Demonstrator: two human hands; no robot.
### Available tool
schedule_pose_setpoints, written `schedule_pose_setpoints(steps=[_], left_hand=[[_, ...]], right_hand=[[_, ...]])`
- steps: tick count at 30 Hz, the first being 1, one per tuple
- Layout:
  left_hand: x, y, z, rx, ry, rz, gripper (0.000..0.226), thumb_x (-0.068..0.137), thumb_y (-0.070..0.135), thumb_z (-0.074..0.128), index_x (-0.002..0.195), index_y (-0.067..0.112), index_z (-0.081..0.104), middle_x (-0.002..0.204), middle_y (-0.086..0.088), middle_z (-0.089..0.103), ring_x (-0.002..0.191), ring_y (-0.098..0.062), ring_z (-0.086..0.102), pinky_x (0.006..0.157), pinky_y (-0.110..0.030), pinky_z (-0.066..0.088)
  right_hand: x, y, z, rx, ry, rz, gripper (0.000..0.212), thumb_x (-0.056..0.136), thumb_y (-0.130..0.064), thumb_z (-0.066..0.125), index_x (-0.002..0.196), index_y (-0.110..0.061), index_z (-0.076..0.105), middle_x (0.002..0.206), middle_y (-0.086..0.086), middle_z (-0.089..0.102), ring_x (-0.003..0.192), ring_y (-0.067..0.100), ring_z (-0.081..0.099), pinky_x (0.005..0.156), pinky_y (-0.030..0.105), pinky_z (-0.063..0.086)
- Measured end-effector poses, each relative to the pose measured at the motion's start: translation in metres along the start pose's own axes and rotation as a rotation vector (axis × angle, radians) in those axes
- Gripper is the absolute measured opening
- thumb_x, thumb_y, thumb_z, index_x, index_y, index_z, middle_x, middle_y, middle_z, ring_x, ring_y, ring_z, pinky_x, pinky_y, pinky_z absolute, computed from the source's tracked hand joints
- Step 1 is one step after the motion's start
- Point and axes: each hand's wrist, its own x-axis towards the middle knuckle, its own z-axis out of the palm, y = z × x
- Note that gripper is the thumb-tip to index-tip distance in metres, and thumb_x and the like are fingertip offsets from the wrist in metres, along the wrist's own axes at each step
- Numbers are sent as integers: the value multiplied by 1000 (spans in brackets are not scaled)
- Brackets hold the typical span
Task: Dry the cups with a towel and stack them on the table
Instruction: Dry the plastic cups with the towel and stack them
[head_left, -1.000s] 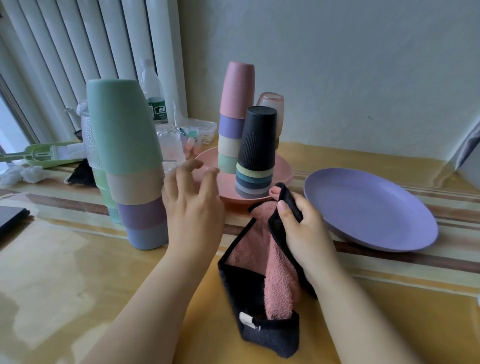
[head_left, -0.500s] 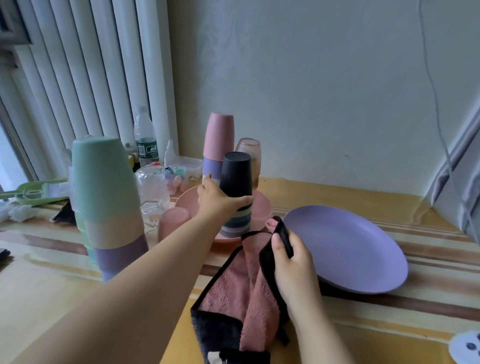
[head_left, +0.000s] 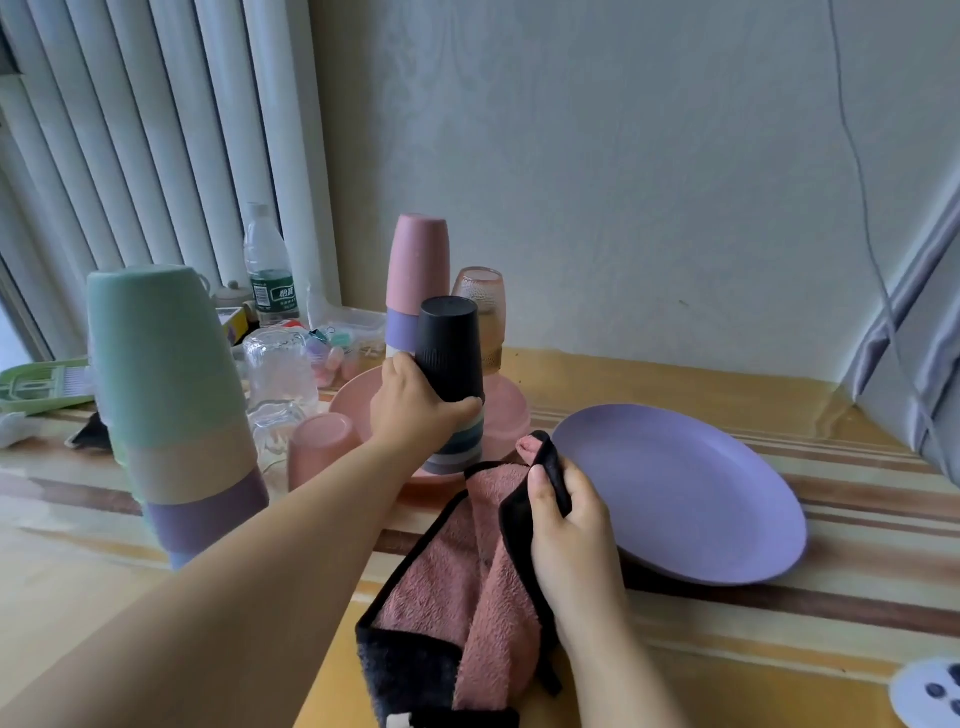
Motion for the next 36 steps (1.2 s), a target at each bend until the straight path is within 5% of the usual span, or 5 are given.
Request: schedule_pose_setpoints(steps=[12, 18, 22, 30, 36], left_hand=[[2, 2, -5, 317, 33, 115, 71, 78, 61, 65, 112, 5, 39, 115, -11, 46, 97, -34, 58, 70, -34, 37], [8, 14, -13, 140, 18, 116, 65, 77, 52, 71, 112, 7, 39, 113, -11, 48, 99, -34, 56, 72, -37, 42], [9, 11, -17, -112, -31, 86, 63, 74, 37, 78, 116, 6, 43, 114, -10, 47, 102, -27, 51, 81, -38, 47], [12, 35, -42, -350, 61, 209, 69, 76, 26, 77, 134, 15, 42, 117, -1, 37, 101, -13, 42, 86, -25, 38], [-1, 46, -69, -441, 63, 264, 67, 69, 35, 78, 128, 22, 48, 116, 1, 49, 99, -11, 52, 76, -9, 42]], right_hand=[[-1, 0, 0, 7, 1, -32, 17, 96, -23, 49, 106, -36, 54, 88, -35, 51, 81, -31, 46, 68, -6, 34], [-2, -1, 2, -20, -13, -36, 16, 96, -25, 49, 104, -39, 50, 92, -33, 53, 89, -10, 53, 70, -4, 36], [-2, -2, 2, -29, -19, -43, 15, 96, -25, 49, 103, -38, 51, 92, -33, 54, 83, -24, 50, 69, -5, 35], [-2, 0, 2, -50, -24, -30, 18, 96, -27, 48, 112, -29, 57, 89, -27, 56, 87, -4, 53, 78, 16, 36], [-1, 1, 3, -29, -22, -36, 19, 96, -24, 49, 112, -33, 54, 95, -33, 54, 96, -4, 52, 78, 10, 35]])
